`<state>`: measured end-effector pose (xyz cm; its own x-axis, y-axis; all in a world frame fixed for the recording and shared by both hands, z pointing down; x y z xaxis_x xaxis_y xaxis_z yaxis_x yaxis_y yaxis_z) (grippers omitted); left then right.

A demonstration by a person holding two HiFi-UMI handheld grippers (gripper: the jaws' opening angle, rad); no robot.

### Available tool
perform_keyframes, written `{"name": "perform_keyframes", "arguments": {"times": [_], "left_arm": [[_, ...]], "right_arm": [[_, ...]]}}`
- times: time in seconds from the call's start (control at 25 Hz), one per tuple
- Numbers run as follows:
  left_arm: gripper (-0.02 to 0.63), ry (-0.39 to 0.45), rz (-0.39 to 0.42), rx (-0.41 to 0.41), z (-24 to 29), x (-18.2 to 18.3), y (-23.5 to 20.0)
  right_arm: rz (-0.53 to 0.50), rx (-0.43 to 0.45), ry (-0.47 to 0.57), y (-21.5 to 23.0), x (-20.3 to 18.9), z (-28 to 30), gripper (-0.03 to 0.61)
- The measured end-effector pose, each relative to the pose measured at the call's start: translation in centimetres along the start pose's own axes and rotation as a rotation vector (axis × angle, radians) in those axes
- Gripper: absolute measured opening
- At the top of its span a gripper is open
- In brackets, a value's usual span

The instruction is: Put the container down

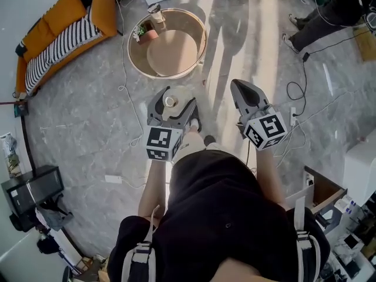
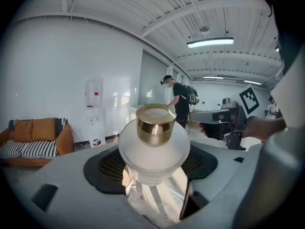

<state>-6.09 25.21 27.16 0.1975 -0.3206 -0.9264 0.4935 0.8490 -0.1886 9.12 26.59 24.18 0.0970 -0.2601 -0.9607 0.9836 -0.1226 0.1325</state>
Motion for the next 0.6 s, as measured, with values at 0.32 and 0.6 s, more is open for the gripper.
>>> {"name": "perform_keyframes", "arguments": {"times": [0.32,0.6], "left_arm": [[0.337,-0.007,0.056,-0.009,2.5,3.4,-6.4],[0.337,0.0,0.113,-0.037,4.6,4.9,-11.3]], "right_arm": [[-0.028,-0.007,0.02,-0.6,3.7,7.3,0.003],[-0.028,-0.034,0.02,-0.9,4.6,12.5,0.003]]}}
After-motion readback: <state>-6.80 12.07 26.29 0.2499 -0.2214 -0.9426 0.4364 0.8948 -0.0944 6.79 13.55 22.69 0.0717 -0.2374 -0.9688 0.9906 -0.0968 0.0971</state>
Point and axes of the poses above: the fingertips, and each gripper's own axes: z forward along the fingers, y to its right, x out of its top, the point moved 1 cm from there along -z, backward along the fingers, and after that the axes turned 15 degrees about -x, right-handed, at the moved point
